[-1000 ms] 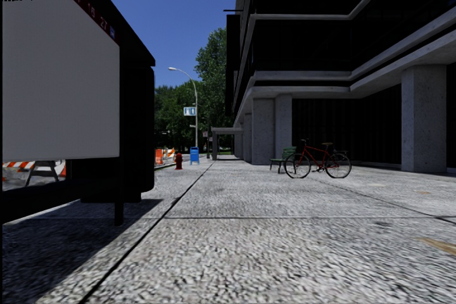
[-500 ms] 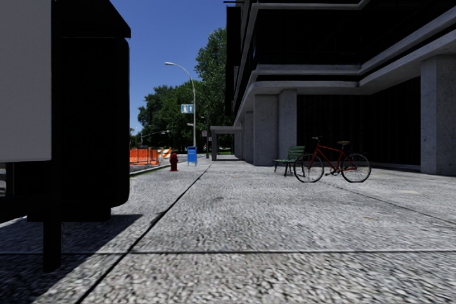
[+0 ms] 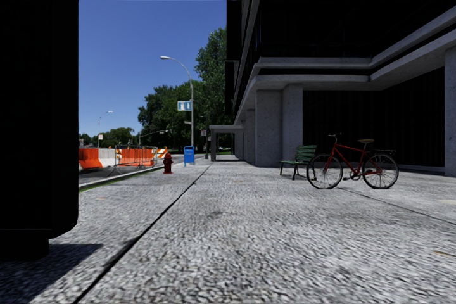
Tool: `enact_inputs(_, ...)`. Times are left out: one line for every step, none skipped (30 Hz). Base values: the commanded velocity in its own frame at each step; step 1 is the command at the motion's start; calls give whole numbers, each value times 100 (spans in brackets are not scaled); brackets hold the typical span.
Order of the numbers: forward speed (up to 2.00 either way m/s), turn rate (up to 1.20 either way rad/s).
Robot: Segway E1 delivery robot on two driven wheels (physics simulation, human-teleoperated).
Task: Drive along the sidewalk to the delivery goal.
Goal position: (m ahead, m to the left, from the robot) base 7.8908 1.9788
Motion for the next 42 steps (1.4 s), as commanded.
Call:
enact_inputs(200,0)
enact_inputs(200,0)
enact_inputs(200,0)
enact_inputs(200,0)
enact_inputs(200,0)
enact_inputs(200,0)
enact_inputs(200,0)
enact_inputs(200,0)
enact_inputs(200,0)
enact_inputs(200,0)
enact_inputs(200,0)
enact_inputs(200,0)
enact_inputs(200,0)
enact_inputs(200,0)
enact_inputs(200,0)
enact_inputs(200,0)
enact_inputs(200,5)
enact_inputs(200,18)
enact_inputs(198,32)
enact_inputs(191,36)
enact_inputs(191,36)
enact_inputs(188,37)
enact_inputs(182,37)
enact_inputs(172,37)
enact_inputs(165,37)
enact_inputs(165,37)
enact_inputs(159,37)
enact_inputs(157,37)
enact_inputs(156,37)
enact_inputs(156,37)
enact_inputs(156,37)
enact_inputs(154,37)
enact_inputs(154,37)
enact_inputs(152,38)
enact_inputs(152,38)
enact_inputs(152,38)
enact_inputs(151,38)
enact_inputs(151,38)
enact_inputs(151,38)
enact_inputs(151,38)
enact_inputs(150,38)
enact_inputs(150,38)
